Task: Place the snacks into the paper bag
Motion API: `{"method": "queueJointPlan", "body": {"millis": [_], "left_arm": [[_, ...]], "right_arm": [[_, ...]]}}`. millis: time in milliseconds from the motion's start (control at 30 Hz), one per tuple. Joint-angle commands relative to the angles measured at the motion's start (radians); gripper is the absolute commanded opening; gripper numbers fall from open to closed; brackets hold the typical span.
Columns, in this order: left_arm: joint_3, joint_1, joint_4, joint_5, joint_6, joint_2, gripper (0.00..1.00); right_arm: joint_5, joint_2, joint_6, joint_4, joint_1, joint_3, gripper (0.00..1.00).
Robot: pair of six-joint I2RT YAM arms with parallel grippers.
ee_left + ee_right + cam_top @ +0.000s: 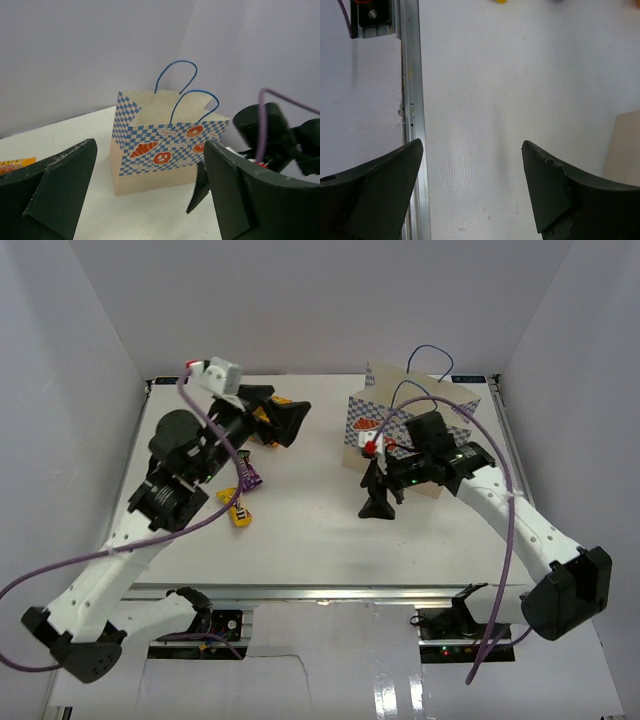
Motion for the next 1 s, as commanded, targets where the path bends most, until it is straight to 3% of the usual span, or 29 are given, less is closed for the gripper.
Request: {"method": "queueJointPlan", "body": {"millis": [0, 100, 200, 400, 767, 967], "left_arm": [[-0.074, 0.004, -0.110, -0.178, -0.078, -0.140, 0.98], [-0.103, 0.004, -0.173, -0.247, -0.109, -0.244, 0.98], [-0.135, 0.004, -0.198, -0.241, -0.144, -0.314, 0.98], [-0.122, 0.004, -0.253, -0.215, -0.213, -0.371, 0.98], [-0.157, 0.004, -0.328, -0.164, -0.323, -0.410, 0.98], [-0.163, 0.004, -0.353, -0.185, -0.322, -0.439, 0.98]], "right_arm": [[0.163, 0.080, 0.157, 0.167, 0.145, 0.024, 0.85], [0.378, 0.207, 0.389, 0.308, 0.259, 0.080, 0.85], [0.476, 0.367, 0.581, 0.365, 0.346, 0.210, 0.86], [0.490, 0.686, 0.874, 0.368, 0.468, 0.473, 0.89], [0.623, 1.073, 1.029, 0.486, 0.569, 0.833, 0.88], [0.694, 1.163, 1.041, 0.526, 0.598, 0.855, 0.83]]}}
